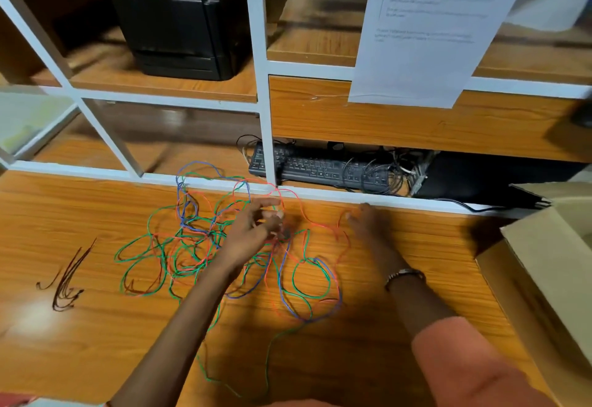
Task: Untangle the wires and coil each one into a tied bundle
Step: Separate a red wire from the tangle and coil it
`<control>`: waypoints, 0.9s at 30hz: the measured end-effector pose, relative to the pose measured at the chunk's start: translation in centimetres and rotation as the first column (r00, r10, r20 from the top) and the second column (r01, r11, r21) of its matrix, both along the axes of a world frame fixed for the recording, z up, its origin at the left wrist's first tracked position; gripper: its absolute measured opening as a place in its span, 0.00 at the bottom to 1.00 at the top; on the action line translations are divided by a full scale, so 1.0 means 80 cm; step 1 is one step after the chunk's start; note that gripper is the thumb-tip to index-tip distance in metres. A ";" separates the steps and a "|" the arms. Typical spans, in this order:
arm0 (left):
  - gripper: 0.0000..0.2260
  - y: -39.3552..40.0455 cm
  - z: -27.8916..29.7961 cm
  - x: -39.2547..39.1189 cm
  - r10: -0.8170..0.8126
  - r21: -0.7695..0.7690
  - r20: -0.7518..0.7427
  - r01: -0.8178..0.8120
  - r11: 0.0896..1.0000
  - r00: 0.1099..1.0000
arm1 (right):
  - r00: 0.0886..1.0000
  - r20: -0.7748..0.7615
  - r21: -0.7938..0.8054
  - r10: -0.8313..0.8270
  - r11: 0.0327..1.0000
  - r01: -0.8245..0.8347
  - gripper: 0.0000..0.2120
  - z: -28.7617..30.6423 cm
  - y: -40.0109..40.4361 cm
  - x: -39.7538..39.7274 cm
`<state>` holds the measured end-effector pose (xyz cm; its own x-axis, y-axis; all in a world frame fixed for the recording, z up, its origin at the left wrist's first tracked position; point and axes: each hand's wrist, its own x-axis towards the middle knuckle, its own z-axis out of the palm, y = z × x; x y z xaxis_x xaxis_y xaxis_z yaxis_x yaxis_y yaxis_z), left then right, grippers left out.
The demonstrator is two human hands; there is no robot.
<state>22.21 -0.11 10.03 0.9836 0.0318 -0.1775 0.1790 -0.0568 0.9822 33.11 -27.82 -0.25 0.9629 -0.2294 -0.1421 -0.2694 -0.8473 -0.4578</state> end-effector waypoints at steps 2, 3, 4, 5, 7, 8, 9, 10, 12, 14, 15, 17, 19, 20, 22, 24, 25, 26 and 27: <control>0.10 -0.024 -0.008 -0.001 -0.065 0.005 -0.037 0.065 0.998 0.997 | 0.997 -0.041 -0.046 0.058 0.997 -0.059 0.14 -0.011 -0.005 -0.002; 0.09 -0.035 -0.012 -0.001 -0.084 0.015 -0.056 0.085 0.996 0.995 | 0.996 -0.030 -0.052 0.079 0.995 -0.080 0.12 -0.011 -0.005 -0.003; 0.09 -0.045 -0.014 -0.003 -0.098 0.020 -0.075 0.100 0.995 0.992 | 0.996 -0.024 -0.031 0.089 0.995 -0.090 0.11 -0.005 -0.003 -0.003; 0.09 -0.053 -0.018 -0.004 -0.110 0.020 -0.093 0.112 0.994 0.990 | 0.995 -0.029 0.026 0.095 0.995 -0.094 0.10 -0.002 0.000 0.000; 0.12 -0.066 -0.023 -0.007 -0.119 0.015 -0.119 0.121 0.993 0.986 | 0.988 -0.078 0.291 0.134 0.951 -0.106 0.08 0.022 0.012 0.001; 0.15 -0.070 -0.025 -0.008 -0.100 0.012 -0.122 0.102 0.995 0.987 | 0.977 -0.097 0.443 0.189 0.888 -0.128 0.09 0.042 0.020 -0.002; 0.19 -0.074 -0.024 -0.008 -0.071 0.010 -0.112 0.072 0.997 0.991 | 0.960 -0.080 0.565 0.267 0.806 -0.177 0.09 0.065 0.027 -0.007; 0.24 -0.077 -0.022 -0.008 -0.037 0.019 -0.090 0.039 0.999 0.995 | 0.934 -0.051 0.652 0.353 0.720 -0.236 0.09 0.094 0.035 -0.018; 0.31 -0.080 -0.010 -0.009 0.006 0.030 -0.037 -0.005 1.000 0.999 | 0.871 0.004 0.754 0.492 0.571 -0.326 0.09 0.147 0.050 -0.036; 0.34 -0.080 0.011 -0.011 0.008 -0.003 -0.012 -0.008 1.000 1.000 | 0.810 0.066 0.821 0.583 0.429 -0.376 0.09 0.191 0.061 -0.053; 0.35 -0.080 0.021 -0.012 0.002 -0.039 -0.013 -0.002 0.999 1.000 | 0.777 0.098 0.856 0.621 0.346 -0.384 0.09 0.207 0.066 -0.059; 0.32 -0.077 0.041 -0.012 -0.003 -0.131 -0.015 0.001 0.991 1.000 | 0.722 0.149 0.915 0.675 0.184 -0.360 0.08 0.233 0.075 -0.070; 0.29 -0.073 0.059 -0.016 0.011 -0.164 0.049 -0.003 0.986 0.999 | 0.696 0.182 0.955 0.695 0.045 -0.294 0.08 0.253 0.080 -0.079; 0.25 -0.070 0.067 -0.017 0.001 -0.144 0.093 0.012 0.990 0.996 | 0.690 0.206 0.964 0.694 -0.022 -0.267 0.09 0.261 0.082 -0.083; 0.14 -0.064 0.088 -0.025 -0.057 -0.127 0.130 0.073 0.989 0.990 | 0.704 0.250 0.962 0.664 -0.091 -0.257 0.10 0.270 0.084 -0.085; 0.13 -0.057 0.100 -0.030 -0.106 -0.157 0.102 0.121 0.980 0.989 | 0.751 0.267 0.959 0.603 -0.093 -0.266 0.11 0.271 0.087 -0.087; 0.13 -0.054 0.102 -0.032 -0.095 -0.163 0.089 0.109 0.981 0.991 | 0.787 0.261 0.963 0.559 -0.097 -0.251 0.12 0.269 0.090 -0.087; 0.13 -0.051 0.101 -0.032 -0.055 -0.171 0.081 0.068 0.983 0.995 | 0.821 0.252 0.967 0.513 -0.099 -0.235 0.13 0.267 0.092 -0.088; 0.12 -0.047 0.100 -0.031 0.000 -0.188 0.074 0.014 0.982 0.997 | 0.849 0.240 0.971 0.471 -0.097 -0.220 0.14 0.262 0.095 -0.089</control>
<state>19.72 -3.86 18.01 0.9943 -0.0017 -0.1067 0.1060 0.1290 0.9860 26.02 -20.21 20.72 0.7994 0.6007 0.0053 -0.2620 0.3565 -0.8968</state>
